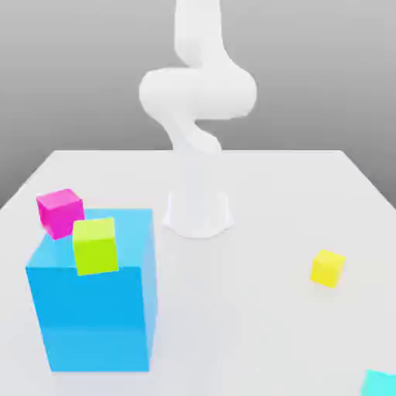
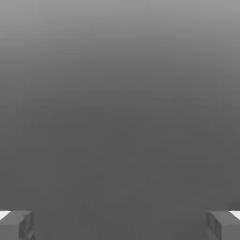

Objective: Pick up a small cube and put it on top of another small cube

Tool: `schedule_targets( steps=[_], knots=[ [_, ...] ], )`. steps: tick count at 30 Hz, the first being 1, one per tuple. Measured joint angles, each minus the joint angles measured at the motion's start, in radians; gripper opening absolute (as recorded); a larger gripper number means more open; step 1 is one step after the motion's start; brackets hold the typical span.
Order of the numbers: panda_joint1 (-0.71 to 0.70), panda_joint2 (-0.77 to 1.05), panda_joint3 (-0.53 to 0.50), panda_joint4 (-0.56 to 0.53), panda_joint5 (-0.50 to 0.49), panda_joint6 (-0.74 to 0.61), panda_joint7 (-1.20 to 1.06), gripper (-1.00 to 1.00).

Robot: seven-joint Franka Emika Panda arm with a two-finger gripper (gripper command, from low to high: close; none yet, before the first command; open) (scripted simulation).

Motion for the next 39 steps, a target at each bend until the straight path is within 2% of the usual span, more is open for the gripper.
schedule_targets(
  steps=[10,19,25,31,35,36,39],
  knots=[
    [0.141,0.369,-0.002,0.050,0.030,0.083,-0.262,0.00],
    [0.227,0.695,0.049,0.095,0.035,0.156,-0.479,0.00],
    [0.270,0.913,0.081,0.124,-0.002,0.206,-0.596,0.00],
    [0.318,1.131,0.109,0.154,-0.080,0.254,-0.686,0.00],
    [0.340,1.276,0.094,0.185,-0.110,0.346,-0.686,0.00],
    [0.343,1.303,0.091,0.192,-0.114,0.366,-0.684,-1.00],
    [0.343,1.303,0.091,0.192,-0.114,0.366,-0.684,-1.00]
  ],
)
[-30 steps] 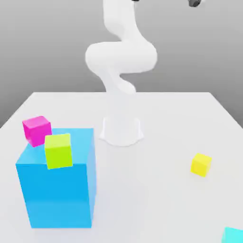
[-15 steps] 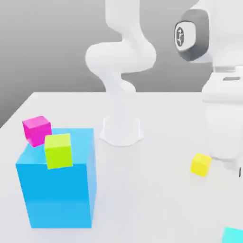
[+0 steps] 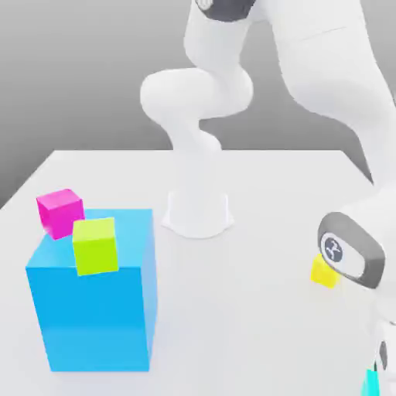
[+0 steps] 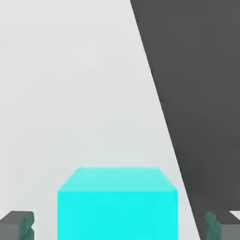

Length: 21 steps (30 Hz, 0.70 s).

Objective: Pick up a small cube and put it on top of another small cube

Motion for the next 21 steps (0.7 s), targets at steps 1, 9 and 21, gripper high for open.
schedule_targets(
  steps=[1,9,21],
  knots=[
    [0.000,0.000,0.000,0.000,0.000,-0.001,0.000,-1.00],
    [-0.026,-0.156,0.004,-0.037,0.037,-0.119,0.001,-1.00],
    [-0.277,-0.590,-0.209,-0.144,0.102,-0.442,0.377,-1.00]
  ],
)
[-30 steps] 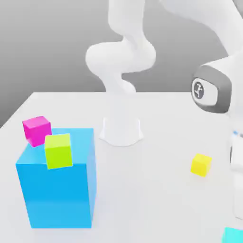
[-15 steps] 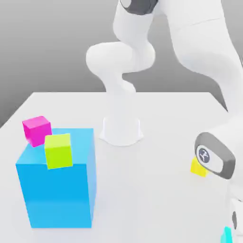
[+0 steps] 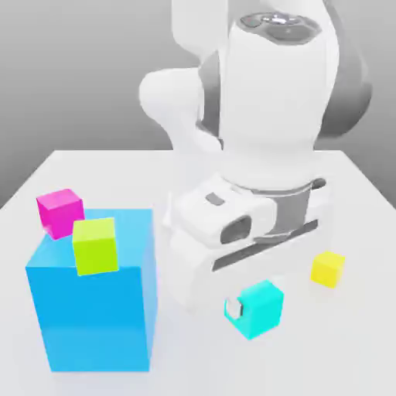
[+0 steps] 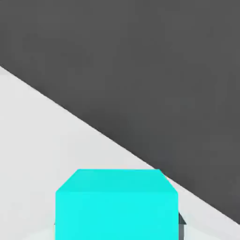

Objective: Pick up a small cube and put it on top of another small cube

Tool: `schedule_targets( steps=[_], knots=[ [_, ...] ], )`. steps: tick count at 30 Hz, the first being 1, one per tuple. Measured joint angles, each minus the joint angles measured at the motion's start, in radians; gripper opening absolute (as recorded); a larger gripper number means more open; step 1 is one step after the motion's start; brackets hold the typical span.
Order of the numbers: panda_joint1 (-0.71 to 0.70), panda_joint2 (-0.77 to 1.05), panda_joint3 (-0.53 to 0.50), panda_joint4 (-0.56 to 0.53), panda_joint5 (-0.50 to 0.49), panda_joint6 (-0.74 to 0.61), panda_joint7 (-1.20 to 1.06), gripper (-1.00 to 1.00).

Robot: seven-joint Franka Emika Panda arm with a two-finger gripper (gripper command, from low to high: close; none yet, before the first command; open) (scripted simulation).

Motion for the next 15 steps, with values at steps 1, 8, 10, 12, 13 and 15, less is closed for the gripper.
schedule_targets(
  steps=[1,8,10,12,13,15],
  knots=[
    [-0.030,-0.036,-0.010,-0.009,-0.005,-0.027,0.039,-1.00],
    [-0.177,-0.259,-0.074,-0.081,-0.044,-0.175,0.297,-1.00],
    [-0.187,-0.243,-0.081,-0.126,-0.043,-0.114,0.308,-1.00],
    [-0.190,-0.218,-0.085,-0.166,-0.040,-0.049,0.308,1.00],
    [-0.190,-0.218,-0.085,-0.166,-0.040,-0.049,0.308,1.00],
    [-0.190,-0.218,-0.085,-0.166,-0.040,-0.049,0.308,1.00]
  ],
)
